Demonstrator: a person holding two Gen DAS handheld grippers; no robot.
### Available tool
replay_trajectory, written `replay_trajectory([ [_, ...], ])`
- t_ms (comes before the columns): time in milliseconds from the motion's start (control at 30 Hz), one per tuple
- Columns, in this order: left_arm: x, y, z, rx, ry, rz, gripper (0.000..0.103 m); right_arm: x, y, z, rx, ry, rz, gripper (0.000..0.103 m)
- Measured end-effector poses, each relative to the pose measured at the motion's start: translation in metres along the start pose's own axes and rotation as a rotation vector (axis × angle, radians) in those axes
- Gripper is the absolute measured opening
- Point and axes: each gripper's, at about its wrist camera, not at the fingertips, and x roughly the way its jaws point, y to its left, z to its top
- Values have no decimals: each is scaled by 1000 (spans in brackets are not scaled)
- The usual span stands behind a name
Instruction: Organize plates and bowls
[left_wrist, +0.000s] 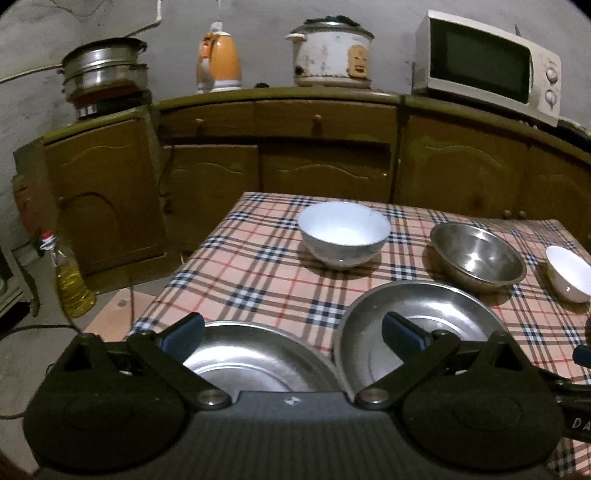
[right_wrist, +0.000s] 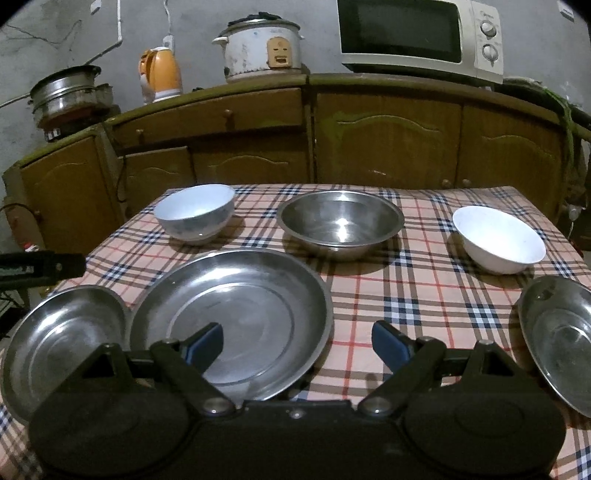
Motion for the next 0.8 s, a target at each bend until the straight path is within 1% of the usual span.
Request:
replay_trajectory([
  [233, 23, -10, 2, 25, 20, -21, 103, 19, -9, 1, 5, 27, -1, 103],
  [400, 48, -14, 5, 57, 44, -51, 103, 38, -14, 1, 4, 60, -11, 103],
  [467, 58, -15, 6, 69, 59, -60, 101, 45, -18, -1, 9, 72, -6, 103],
  [533, 67, -16, 7, 74, 71, -65, 100, 52, -21, -3, 8, 85, -21, 102],
  [633, 78, -17, 7, 78, 81, -76, 100, 58, -27, -5, 30, 86, -11, 102],
  [800, 93, -21, 6, 91, 106, -88, 95, 69, -29, -5, 41, 106, 19, 102],
])
